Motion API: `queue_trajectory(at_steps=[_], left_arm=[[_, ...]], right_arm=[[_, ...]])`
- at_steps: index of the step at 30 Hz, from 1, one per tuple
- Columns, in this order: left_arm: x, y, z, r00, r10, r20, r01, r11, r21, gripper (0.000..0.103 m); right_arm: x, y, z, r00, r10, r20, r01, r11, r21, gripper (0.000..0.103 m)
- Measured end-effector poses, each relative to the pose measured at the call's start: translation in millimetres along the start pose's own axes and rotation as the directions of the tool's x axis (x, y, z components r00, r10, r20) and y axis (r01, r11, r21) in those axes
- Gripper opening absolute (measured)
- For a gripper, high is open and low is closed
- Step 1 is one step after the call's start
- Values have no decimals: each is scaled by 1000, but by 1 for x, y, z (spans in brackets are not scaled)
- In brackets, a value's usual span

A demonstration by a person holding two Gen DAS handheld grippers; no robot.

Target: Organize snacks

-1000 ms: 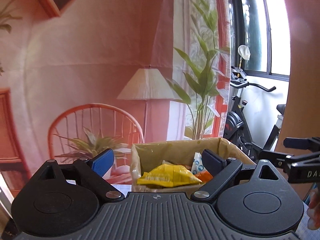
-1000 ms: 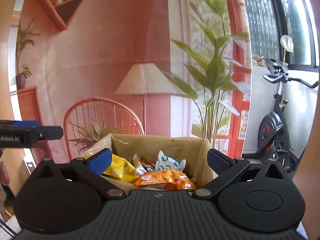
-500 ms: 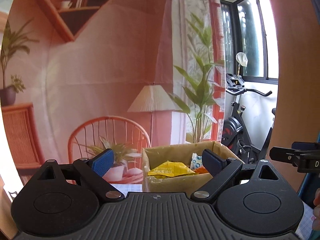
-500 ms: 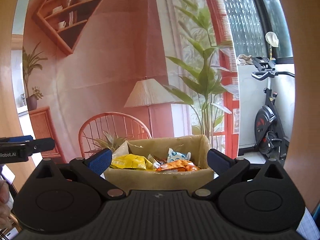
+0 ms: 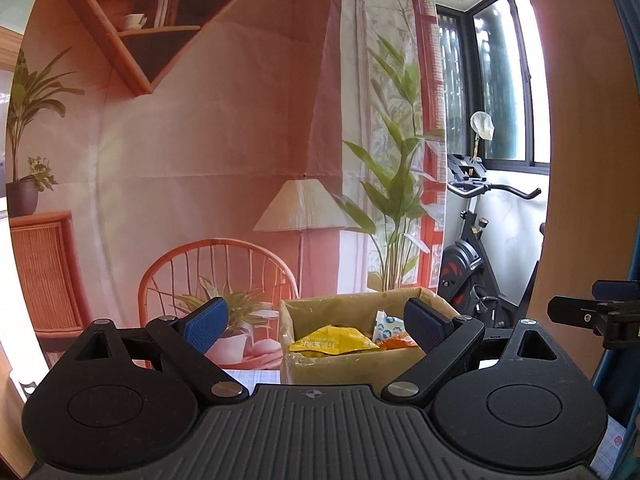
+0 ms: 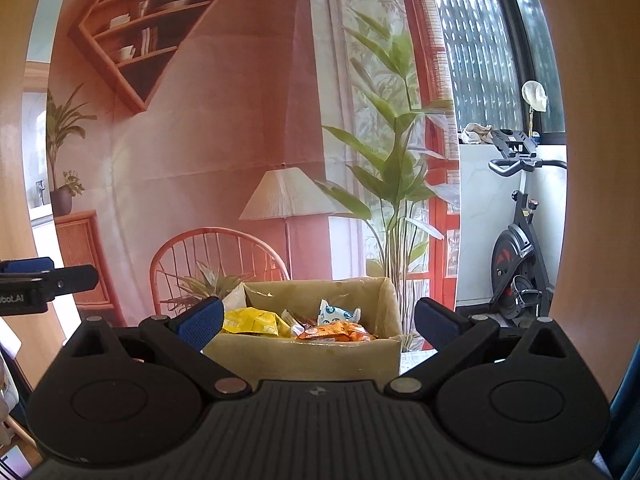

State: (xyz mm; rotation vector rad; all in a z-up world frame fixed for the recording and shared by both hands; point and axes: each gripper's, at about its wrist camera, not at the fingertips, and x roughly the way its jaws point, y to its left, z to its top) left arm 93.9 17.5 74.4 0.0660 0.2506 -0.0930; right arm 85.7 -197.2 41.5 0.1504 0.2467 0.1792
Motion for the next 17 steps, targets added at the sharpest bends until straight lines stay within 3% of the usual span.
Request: queue_trajectory(at_steps=[17], left_arm=[[-4, -5, -5, 999, -41, 3, 41, 999, -5, 96]], right_arm=[[-2, 6, -1, 1000, -5, -12, 5, 1000, -24, 103]])
